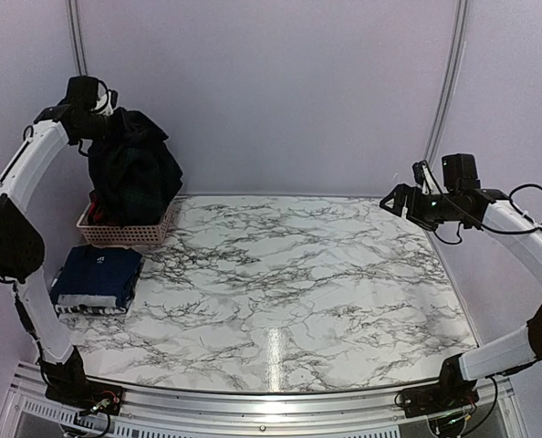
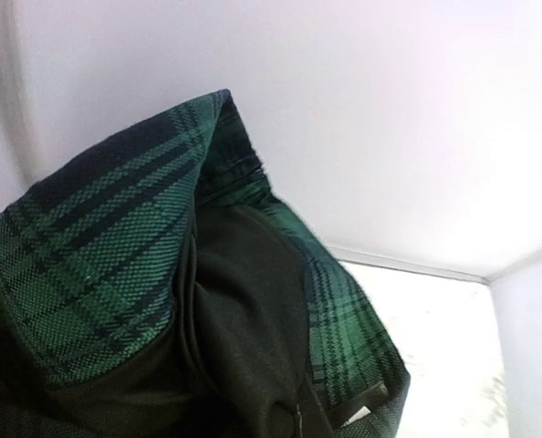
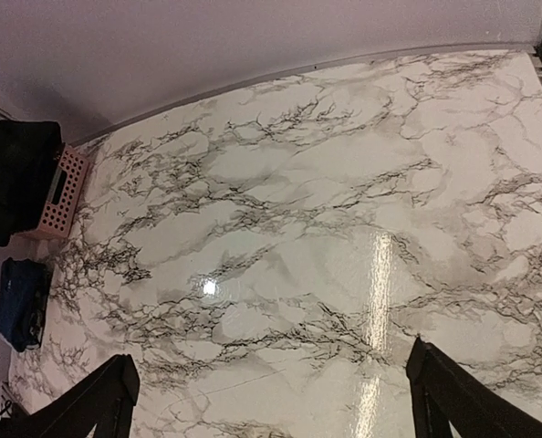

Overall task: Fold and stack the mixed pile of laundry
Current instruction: Pick up the crumpled skirt and place it in the bin, then place the crumpled skirt at the center of the board.

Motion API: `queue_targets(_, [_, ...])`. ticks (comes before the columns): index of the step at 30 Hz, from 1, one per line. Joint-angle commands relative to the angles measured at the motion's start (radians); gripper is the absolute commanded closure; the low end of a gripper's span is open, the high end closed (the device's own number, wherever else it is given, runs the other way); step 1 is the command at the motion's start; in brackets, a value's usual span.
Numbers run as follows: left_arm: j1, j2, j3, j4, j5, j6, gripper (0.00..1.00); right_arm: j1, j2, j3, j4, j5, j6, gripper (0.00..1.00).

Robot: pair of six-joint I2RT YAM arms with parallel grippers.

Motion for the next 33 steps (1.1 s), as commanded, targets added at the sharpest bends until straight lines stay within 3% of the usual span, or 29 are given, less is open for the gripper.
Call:
queue_targets(1, [-0.155, -0.084, 0.041, 0.11, 0.149, -0.078, 1.0, -0.001, 0.002, 0.001, 0.044, -0.057, -0.014, 0.01])
queue_targets(7, [-0.364, -0.089, 0.179, 0.137, 0.272, -0.148, 1.0, 0.0, 0.002, 0.001, 0.063, -0.098, -0.026, 0.02])
queue_targets(12, [-0.465, -0.169, 0.103, 0.16, 0.398, -0.139, 0.98, -0.001, -0.005, 0.008, 0.054, -0.114, -0.04, 0.02])
queue_targets(13, [-0.468, -0.203, 0.041, 0.16, 0.394, -0.116, 0.8, -0.001, -0.008, 0.008, 0.053, -0.118, -0.042, 0.02])
queue_targets(15, [-0.445, -0.301, -0.132, 0.153, 0.27, -0.086, 0.27, 0.0, -0.015, 0.005, 0.047, -0.131, -0.048, 0.02])
queue_targets(16, [-0.423, -0.355, -0.229, 0.153, 0.2, -0.085, 0.07, 0.0, -0.019, 0.002, 0.043, -0.133, -0.052, 0.01])
queue_targets(17, [-0.399, -0.395, -0.316, 0.156, 0.15, -0.086, 0.02, 0.0, -0.025, -0.002, 0.04, -0.135, -0.057, 0.02])
queue_targets(20, [-0.358, -0.47, -0.539, 0.158, 0.055, -0.05, 0.01, -0.001, -0.047, -0.021, 0.015, -0.147, -0.077, 0.01])
queue_targets(23, [-0.37, -0.504, -0.7, 0.159, 0.06, -0.013, 0.01, -0.001, -0.065, -0.044, -0.014, -0.166, -0.096, 0.02])
queue_targets(29, [-0.529, -0.549, -0.941, 0.199, 0.061, 0.073, 0.01, 0.017, -0.042, -0.1, -0.059, -0.187, -0.134, 0.05])
queue_targets(33, [-0.629, -0.516, -1.036, 0.22, 0.053, 0.078, 0.01, 0.118, 0.067, -0.079, -0.106, -0.17, -0.146, 0.1])
